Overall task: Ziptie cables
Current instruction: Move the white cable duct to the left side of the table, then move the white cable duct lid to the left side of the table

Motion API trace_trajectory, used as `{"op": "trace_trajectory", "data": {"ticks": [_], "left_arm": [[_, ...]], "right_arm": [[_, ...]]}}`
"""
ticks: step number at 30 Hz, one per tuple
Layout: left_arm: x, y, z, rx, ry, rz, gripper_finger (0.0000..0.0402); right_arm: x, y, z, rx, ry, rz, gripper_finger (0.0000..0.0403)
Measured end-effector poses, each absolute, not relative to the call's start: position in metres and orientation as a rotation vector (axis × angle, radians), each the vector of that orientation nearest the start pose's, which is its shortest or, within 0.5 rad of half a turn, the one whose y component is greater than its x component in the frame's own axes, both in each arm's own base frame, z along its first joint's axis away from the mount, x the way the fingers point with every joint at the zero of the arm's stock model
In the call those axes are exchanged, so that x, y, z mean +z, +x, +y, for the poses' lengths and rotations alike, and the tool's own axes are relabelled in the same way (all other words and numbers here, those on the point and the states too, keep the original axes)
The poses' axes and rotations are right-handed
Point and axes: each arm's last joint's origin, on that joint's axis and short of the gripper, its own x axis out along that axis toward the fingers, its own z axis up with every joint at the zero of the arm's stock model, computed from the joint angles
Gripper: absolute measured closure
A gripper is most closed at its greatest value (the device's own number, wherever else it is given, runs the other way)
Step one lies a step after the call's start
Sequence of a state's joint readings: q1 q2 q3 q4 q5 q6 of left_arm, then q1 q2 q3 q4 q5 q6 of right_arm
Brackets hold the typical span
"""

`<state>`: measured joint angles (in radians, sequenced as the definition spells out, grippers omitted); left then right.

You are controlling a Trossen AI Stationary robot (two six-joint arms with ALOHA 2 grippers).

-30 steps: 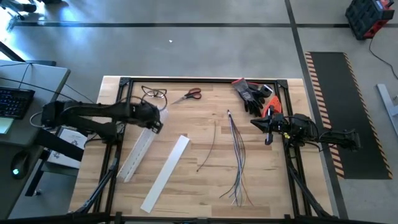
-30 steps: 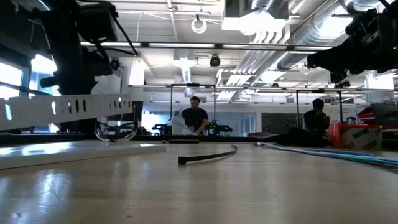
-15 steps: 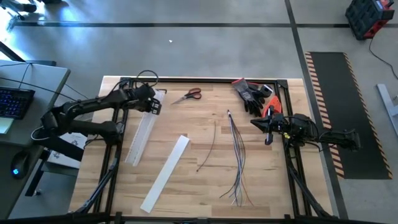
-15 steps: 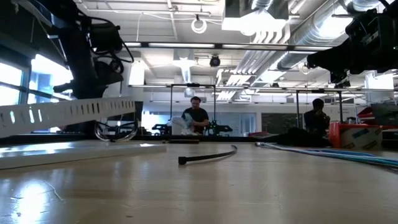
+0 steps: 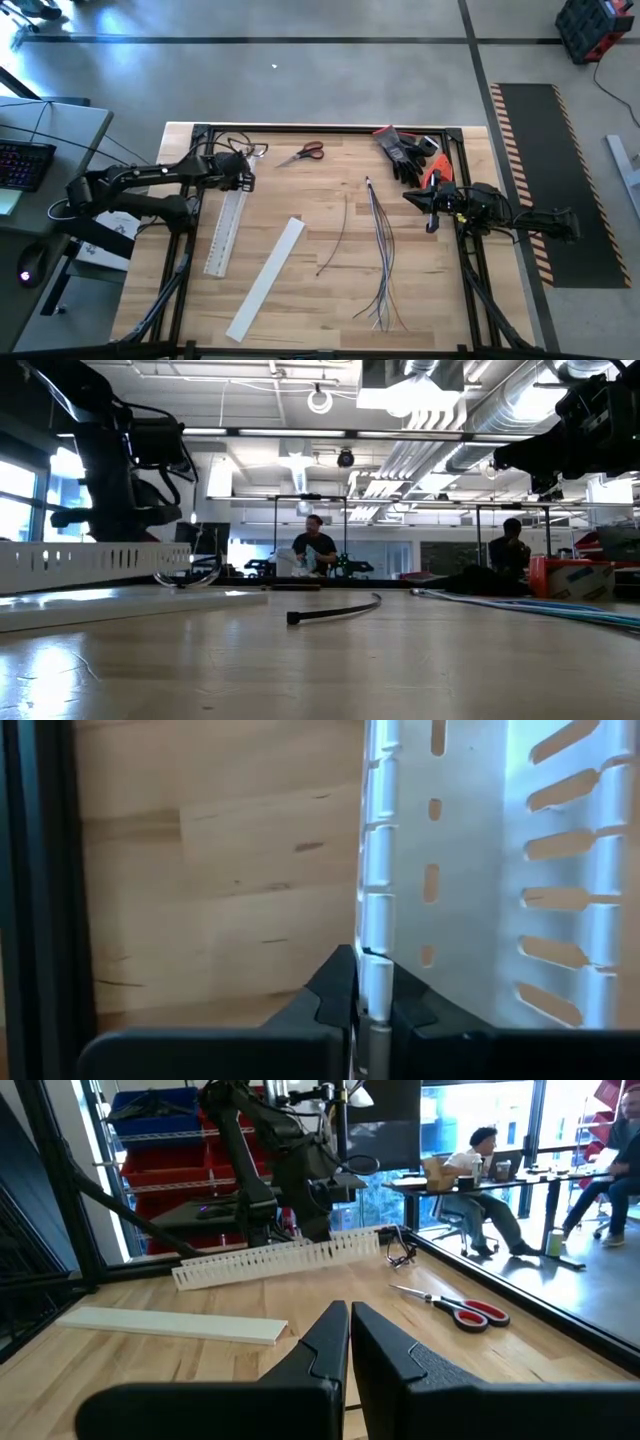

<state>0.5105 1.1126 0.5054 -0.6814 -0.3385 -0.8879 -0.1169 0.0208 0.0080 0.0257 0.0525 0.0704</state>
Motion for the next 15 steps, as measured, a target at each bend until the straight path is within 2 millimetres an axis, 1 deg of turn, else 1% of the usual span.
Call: {"op": "trace_trajectory", "data": {"ticks": [4,10,12,15], "left_arm": [[0.158,0.139,0.089,1.258,-0.798,0.927,0.0367],[0.161,0.138,0.089,1.227,-0.737,0.986,0.0296],[0.171,0.142,0.091,1.190,-0.703,1.006,0.0273],[0.195,0.154,0.091,1.096,-0.652,1.019,0.0249]], "right_arm": [[0.167,0.098,-0.013,-0.169,0.070,-0.018,0.0402],[0.167,0.098,-0.013,-0.169,0.070,-0.019,0.0402],[0.167,0.098,-0.013,-0.169,0.070,-0.019,0.0402],[0.167,0.098,-0.013,-0.169,0.070,-0.019,0.0402]]}}
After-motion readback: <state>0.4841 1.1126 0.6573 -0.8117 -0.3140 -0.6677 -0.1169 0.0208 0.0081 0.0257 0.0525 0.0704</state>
